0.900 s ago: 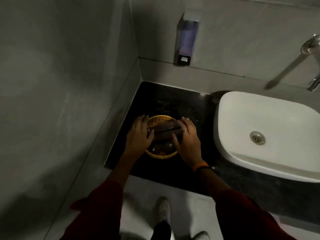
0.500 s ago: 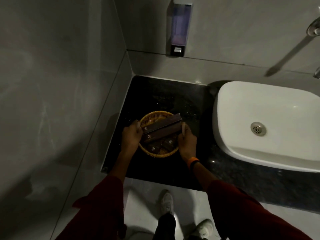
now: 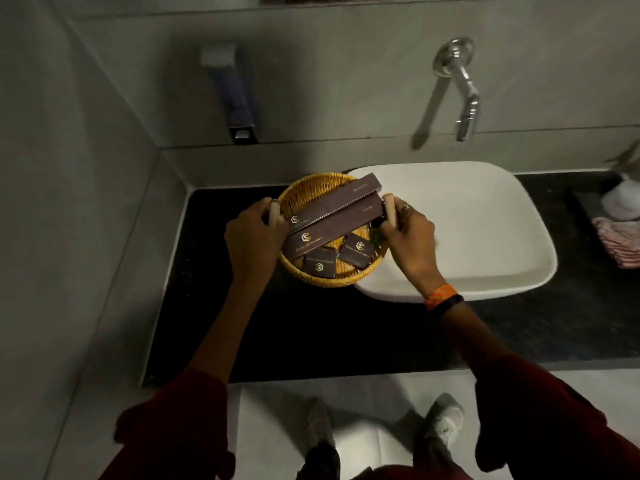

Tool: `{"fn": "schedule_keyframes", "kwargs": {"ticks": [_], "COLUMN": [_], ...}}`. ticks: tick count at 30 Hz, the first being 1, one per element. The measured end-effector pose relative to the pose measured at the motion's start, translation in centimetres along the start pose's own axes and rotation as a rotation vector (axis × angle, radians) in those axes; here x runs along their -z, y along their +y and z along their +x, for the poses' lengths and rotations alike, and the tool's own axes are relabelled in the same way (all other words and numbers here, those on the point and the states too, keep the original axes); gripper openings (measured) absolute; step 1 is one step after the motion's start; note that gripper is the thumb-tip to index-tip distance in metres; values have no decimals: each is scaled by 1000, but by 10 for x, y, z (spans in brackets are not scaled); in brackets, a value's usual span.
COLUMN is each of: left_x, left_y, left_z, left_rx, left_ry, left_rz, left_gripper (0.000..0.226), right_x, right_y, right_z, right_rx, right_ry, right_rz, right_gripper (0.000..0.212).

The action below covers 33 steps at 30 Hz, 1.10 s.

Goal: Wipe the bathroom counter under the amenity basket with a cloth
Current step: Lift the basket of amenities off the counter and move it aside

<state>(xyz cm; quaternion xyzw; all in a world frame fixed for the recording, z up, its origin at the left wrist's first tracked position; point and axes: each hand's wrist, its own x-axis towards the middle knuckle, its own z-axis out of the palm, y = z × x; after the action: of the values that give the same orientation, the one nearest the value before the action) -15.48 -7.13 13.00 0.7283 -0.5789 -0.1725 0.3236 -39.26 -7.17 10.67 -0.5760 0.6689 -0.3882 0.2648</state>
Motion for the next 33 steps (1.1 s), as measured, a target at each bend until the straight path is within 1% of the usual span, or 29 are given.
{"fn": "schedule_keyframes", "kwargs": {"ticks": [3, 5, 9, 11, 15, 18, 19, 21, 25, 27, 31, 33], "left_x": [-49, -90, -171, -208, -268, -308, -321, -343, -379, -392, -417, -427], "left_y": [57, 96, 180, 223, 300, 338, 347, 359, 364, 361, 347, 341], "left_z": [-17, -32, -66, -84, -116, -136, -143, -157, -185, -197, -208, -207], "left_rx": [-33, -42, -82, -85, -123, -93, -65, -27, -75, -95, -75, -30], "left_ry": [-70, -110, -150, -163, -208, -236, -257, -294, -342, -363, -414, -463], "left_rz": [-45, -89, -106, -122, -112, -118, -126, -148, -116, -95, -46, 27], "left_gripper": [18, 18, 33, 33, 22, 25, 28, 26, 18, 24, 40, 45], "right_x": [68, 118, 225, 277, 362, 406, 416, 429, 435, 430, 417, 409], "right_y": [44, 78, 143, 173, 231, 272, 285, 310, 352, 369, 393, 403], "right_z": [6, 11, 23, 30, 36, 41, 43, 46, 45, 43, 37, 37], "right_rx": [-23, -52, -93, -105, -115, -162, -184, -227, -316, -352, -378, -417], "right_ry": [29, 44, 25, 15, 40, 51, 54, 63, 32, 1, -82, -116], "right_rz": [-20, -22, -10, -19, -27, -12, -22, -49, -135, -120, -17, 16], "right_gripper": [25, 29, 41, 46, 46, 42, 40, 36, 29, 22, 32, 30]}}
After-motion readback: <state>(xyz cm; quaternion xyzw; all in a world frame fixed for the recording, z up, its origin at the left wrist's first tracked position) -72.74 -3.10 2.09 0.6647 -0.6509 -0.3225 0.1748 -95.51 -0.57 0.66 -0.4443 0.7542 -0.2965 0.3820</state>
